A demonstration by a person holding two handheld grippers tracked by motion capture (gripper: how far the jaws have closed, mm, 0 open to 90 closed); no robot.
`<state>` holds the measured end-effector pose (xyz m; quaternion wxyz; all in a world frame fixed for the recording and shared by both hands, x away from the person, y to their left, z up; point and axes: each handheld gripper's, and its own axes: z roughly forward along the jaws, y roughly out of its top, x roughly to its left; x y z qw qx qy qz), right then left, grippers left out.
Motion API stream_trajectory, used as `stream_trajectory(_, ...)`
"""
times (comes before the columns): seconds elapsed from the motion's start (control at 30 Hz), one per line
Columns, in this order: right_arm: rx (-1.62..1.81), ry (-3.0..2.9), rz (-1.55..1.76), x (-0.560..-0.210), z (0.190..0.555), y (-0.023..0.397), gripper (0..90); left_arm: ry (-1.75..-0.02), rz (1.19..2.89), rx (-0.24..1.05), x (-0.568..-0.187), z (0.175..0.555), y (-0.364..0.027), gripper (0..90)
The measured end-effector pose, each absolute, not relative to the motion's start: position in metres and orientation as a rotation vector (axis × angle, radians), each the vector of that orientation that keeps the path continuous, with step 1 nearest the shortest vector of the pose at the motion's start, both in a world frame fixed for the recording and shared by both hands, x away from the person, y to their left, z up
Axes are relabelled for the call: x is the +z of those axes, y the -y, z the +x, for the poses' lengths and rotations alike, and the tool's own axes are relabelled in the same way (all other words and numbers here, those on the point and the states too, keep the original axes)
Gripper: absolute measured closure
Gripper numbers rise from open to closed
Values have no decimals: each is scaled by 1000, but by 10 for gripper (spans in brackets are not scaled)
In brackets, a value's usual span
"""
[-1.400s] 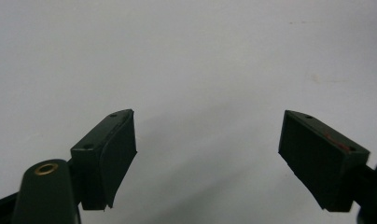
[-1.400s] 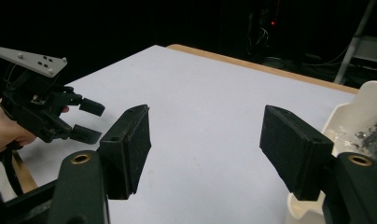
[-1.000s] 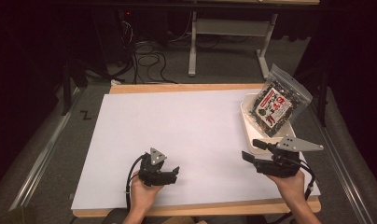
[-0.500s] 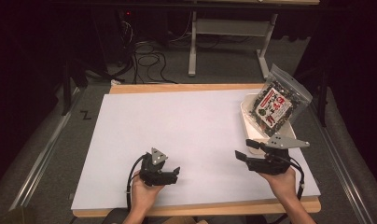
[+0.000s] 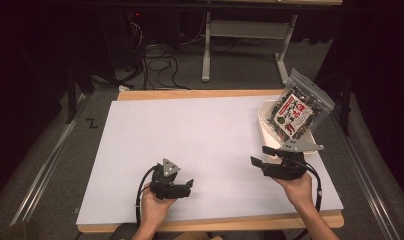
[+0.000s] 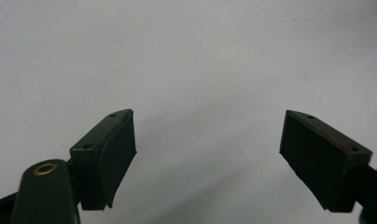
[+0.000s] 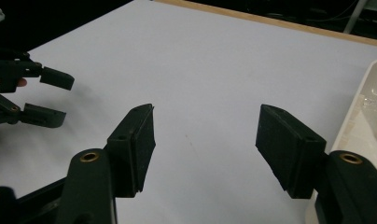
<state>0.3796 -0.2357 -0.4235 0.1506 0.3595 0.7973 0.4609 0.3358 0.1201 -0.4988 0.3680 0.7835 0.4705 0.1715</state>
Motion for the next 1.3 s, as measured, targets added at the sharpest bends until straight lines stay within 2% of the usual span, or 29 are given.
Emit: stream_trajectory(1.3,1236,-2368,1118,-455,408,213,384,-1209,2021,441,-498,339,-120,204)
